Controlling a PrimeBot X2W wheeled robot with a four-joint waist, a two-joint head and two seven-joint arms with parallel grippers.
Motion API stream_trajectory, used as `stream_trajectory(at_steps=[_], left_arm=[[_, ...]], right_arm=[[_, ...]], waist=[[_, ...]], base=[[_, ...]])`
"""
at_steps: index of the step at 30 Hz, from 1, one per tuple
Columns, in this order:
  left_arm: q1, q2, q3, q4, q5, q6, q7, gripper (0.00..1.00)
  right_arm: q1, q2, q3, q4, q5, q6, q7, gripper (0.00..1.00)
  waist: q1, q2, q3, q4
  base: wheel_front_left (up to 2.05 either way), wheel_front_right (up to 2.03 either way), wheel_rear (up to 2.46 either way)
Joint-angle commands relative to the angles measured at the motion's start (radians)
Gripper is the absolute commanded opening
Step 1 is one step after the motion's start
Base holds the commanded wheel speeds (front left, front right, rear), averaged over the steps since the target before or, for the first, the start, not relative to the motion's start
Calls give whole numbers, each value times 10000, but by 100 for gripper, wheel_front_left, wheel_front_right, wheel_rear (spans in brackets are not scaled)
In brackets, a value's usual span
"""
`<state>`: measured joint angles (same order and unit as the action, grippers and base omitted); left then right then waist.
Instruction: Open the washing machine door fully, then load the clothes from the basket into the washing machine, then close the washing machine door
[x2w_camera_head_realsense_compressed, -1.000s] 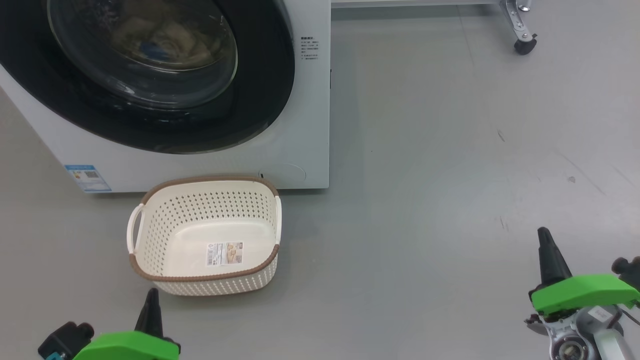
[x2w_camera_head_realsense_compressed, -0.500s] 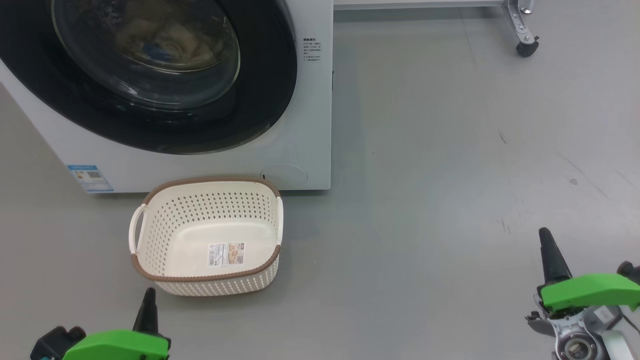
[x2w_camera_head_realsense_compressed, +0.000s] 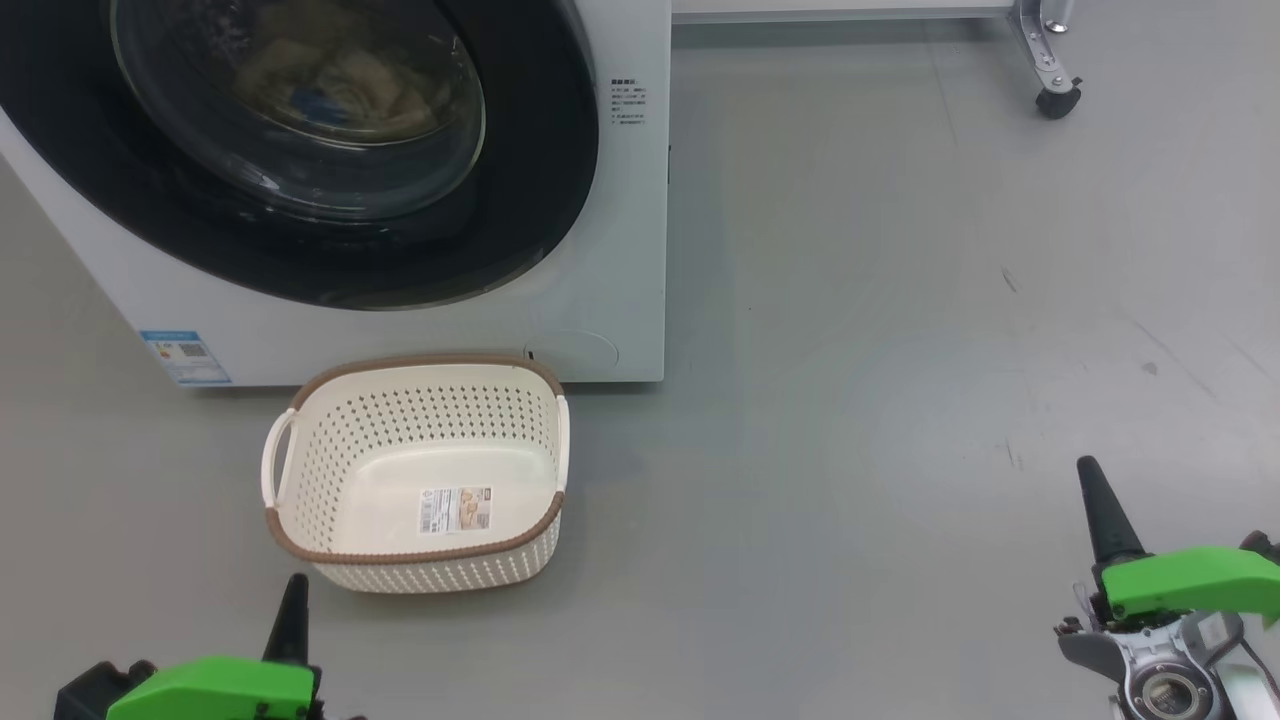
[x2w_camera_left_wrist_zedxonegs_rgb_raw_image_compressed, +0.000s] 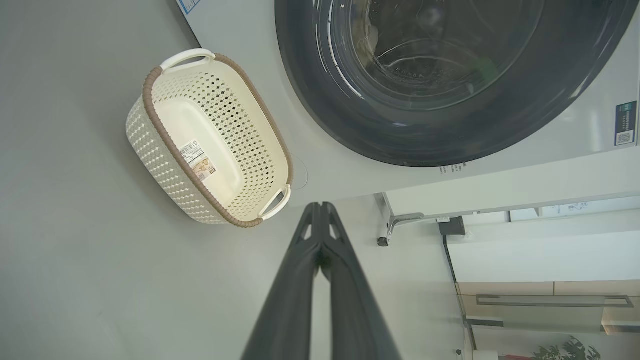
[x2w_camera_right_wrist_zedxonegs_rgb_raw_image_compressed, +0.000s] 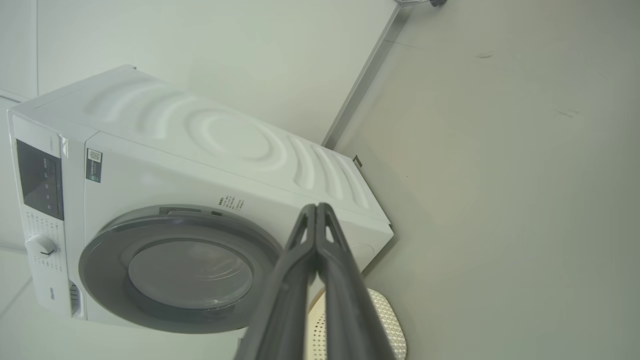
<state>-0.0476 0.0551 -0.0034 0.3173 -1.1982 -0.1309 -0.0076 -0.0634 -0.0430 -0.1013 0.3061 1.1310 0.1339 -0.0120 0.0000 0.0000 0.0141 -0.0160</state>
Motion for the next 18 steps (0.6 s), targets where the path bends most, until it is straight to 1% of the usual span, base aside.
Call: stream_trajectory(at_steps=[1, 18], left_arm=[[-517, 78, 334, -397, -250, 0, 65, 0], [-554, 33, 690, -541, -1948, 1, 557, 0]], right_arm=[[-445, -61, 61, -398, 307, -21, 92, 0], [-445, -66, -22, -492, 2264, -26, 602, 0]], waist=[[0, 0, -4, 5], [0, 0, -50, 73]], base=[[0, 0, 0], [0, 0, 0]])
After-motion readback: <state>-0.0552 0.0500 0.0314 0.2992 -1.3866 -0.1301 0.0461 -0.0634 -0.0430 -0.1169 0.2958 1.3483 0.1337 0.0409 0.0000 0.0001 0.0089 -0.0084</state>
